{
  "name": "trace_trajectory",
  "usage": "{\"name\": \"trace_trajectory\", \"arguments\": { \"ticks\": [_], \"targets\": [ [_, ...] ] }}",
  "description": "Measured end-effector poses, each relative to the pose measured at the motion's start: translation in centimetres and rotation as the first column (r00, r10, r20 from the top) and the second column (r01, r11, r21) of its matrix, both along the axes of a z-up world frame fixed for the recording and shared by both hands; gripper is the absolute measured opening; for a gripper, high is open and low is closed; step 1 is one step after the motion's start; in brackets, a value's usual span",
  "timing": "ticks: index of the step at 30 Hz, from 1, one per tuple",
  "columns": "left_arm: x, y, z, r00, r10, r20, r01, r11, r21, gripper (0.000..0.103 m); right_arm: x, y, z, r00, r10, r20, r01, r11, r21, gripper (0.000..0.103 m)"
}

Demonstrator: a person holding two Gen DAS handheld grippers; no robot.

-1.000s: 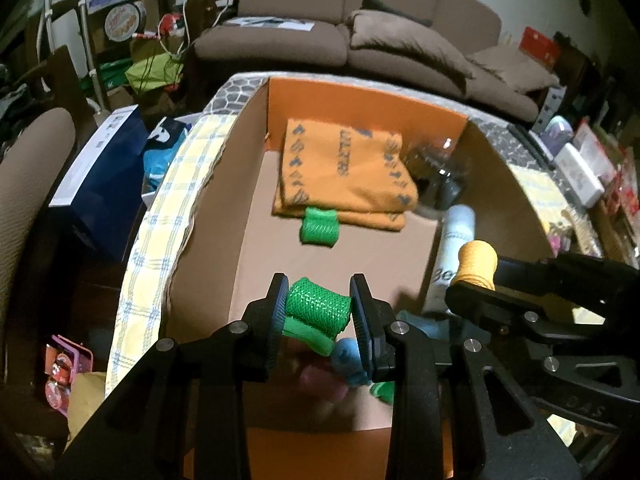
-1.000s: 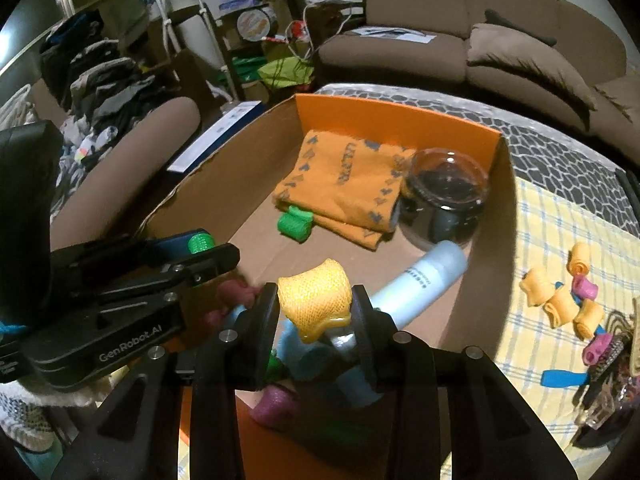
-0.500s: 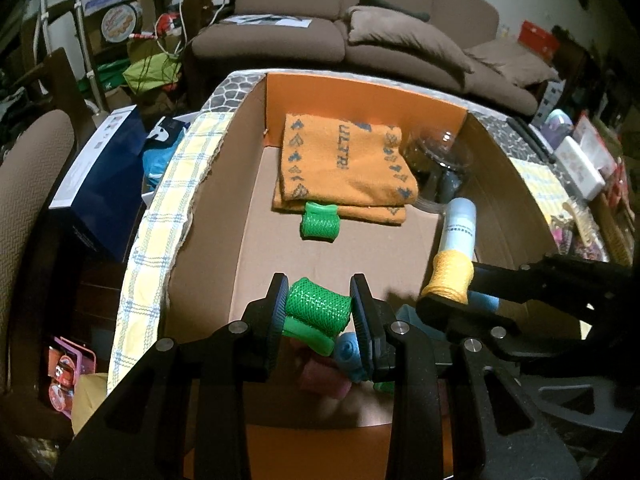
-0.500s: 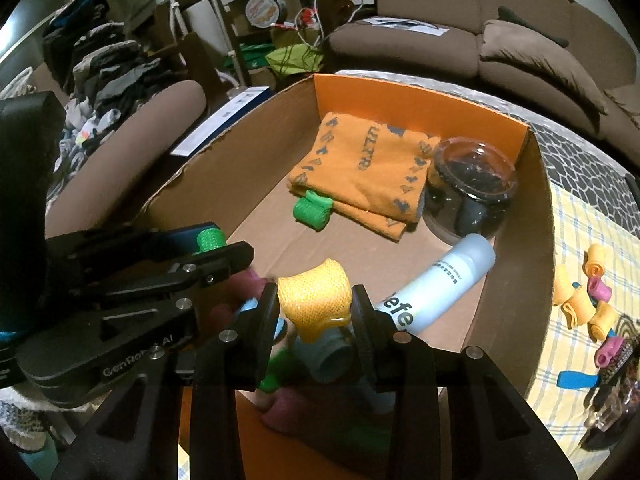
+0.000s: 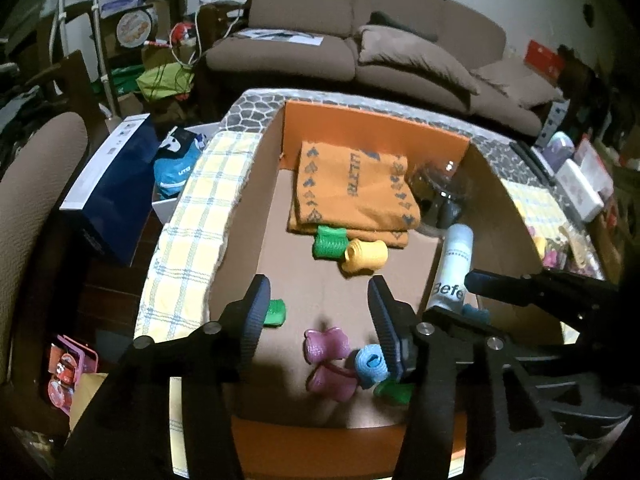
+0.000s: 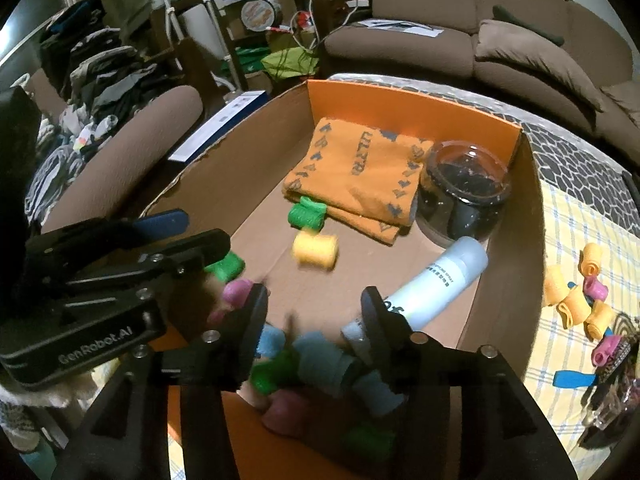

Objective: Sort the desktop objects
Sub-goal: 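Open both grippers to release the rollers in the box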

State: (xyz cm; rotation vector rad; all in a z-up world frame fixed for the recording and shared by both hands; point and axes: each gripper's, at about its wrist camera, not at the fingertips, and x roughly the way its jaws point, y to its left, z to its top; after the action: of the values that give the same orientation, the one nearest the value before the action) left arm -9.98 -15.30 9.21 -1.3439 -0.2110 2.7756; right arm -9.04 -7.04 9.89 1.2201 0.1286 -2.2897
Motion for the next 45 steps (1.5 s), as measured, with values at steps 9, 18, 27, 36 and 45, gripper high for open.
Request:
{"name": "trace_trajectory", "arguments": {
  "ticks": [9, 18, 27, 36, 45],
  "targets": [
    [0.4, -0.3, 1.5, 0.998, 0.037, -0.055, -0.037, 0.999, 0.009, 0.073, 0.2, 0.6, 1.1, 0.999, -0.024, -0.042, 0.023, 1.0, -0.004, 0.079],
    [0.5, -0.3, 2.4, 0.994, 0.057, -0.091, -0.056, 0.998, 0.012, 0.099, -0.1, 2.4, 2.1, 0.994, -0.08, -0.074, 0.079, 0.997, -0.012, 0.099],
    [0.1, 1.2, 2.4, 0.995, 0.039, -0.087, -0.037, 0.999, 0.019, 0.103, -0.6, 5.0, 2.5, 0.987, -0.131, -0.089, 0.132, 0.991, 0.002, 0.102],
    [-0.3, 3.4, 2.5, 0.996, 0.025, -0.091, -0.022, 0.999, 0.024, 0.103, -0.8, 8.5, 2.8, 0.979, -0.182, -0.093, 0.183, 0.983, 0.0, 0.102],
    [-0.7, 7.6, 2.4, 0.996, -0.034, -0.088, 0.036, 0.999, 0.019, 0.103, -0.8, 12.7, 3.6, 0.963, -0.253, -0.089, 0.251, 0.967, -0.033, 0.102]
  ]
}}
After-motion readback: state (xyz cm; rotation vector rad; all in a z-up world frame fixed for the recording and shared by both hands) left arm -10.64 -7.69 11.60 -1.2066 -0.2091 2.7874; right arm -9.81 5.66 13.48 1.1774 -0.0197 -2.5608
